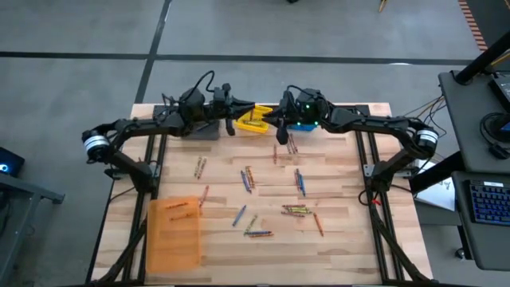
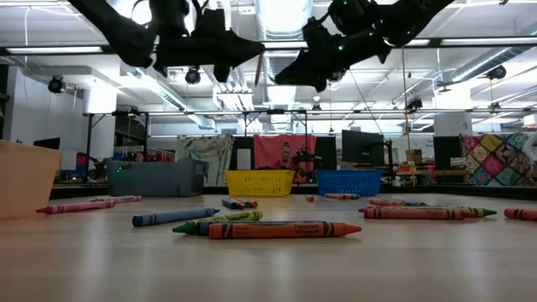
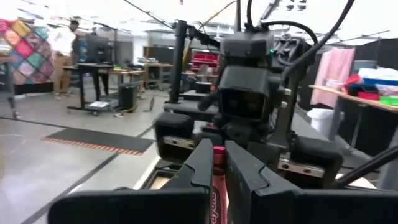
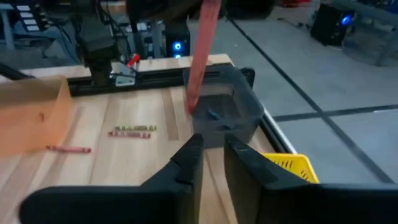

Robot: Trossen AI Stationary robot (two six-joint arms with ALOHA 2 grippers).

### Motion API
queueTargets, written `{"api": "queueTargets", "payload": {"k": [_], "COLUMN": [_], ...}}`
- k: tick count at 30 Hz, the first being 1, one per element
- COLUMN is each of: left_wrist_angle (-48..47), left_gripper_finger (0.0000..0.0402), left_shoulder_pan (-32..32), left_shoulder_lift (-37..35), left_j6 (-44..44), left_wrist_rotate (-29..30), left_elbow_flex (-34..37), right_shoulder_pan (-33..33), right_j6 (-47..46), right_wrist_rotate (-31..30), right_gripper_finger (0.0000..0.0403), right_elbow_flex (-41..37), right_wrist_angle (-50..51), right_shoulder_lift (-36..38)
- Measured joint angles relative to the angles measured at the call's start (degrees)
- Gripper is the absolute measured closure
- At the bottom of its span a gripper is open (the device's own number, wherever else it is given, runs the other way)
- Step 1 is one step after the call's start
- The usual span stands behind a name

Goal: Sort crayons
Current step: Put the red crayon into the blue bin

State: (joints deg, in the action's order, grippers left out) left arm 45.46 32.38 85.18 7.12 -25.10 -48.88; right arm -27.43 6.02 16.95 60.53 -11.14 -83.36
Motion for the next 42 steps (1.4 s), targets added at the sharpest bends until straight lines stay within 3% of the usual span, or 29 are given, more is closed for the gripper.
{"api": "queueTargets", "payload": {"k": [10, 17, 30, 33, 39, 42], "left_wrist_angle": [8.19, 10.57, 12.62, 12.60, 12.45, 12.36], "left_gripper_finger": [0.0401, 0.0401, 0.0401, 0.0401, 0.0401, 0.0398], "left_shoulder_pan": [-0.02, -0.13, -0.13, -0.04, 0.13, 0.07], "left_shoulder_lift": [3.41, 4.87, 7.16, 7.05, 7.18, 7.24], "left_j6": [0.93, 0.93, 0.91, 0.89, 0.52, 0.52], "left_wrist_rotate": [-1.42, -1.42, -1.42, -1.42, -1.45, -1.27], "left_elbow_flex": [-0.95, -0.93, -0.86, -0.86, -0.86, -0.86], "right_shoulder_pan": [-0.38, -0.45, -0.48, -0.60, -0.71, -0.73], "right_j6": [0.53, 0.42, 2.56, 3.20, 4.52, 4.95], "right_wrist_rotate": [-0.02, 0.21, 1.56, 1.62, 1.44, 1.45], "right_gripper_finger": [0.0228, 0.0208, 0.0243, 0.0274, 0.0379, 0.0385], "right_elbow_flex": [0.01, 0.02, 3.86, 3.89, 3.89, 3.89], "right_wrist_angle": [-4.97, -10.41, -10.13, -10.20, -10.16, -10.13], "right_shoulder_lift": [-0.94, -3.83, -8.32, -8.31, -8.14, -8.14]}}
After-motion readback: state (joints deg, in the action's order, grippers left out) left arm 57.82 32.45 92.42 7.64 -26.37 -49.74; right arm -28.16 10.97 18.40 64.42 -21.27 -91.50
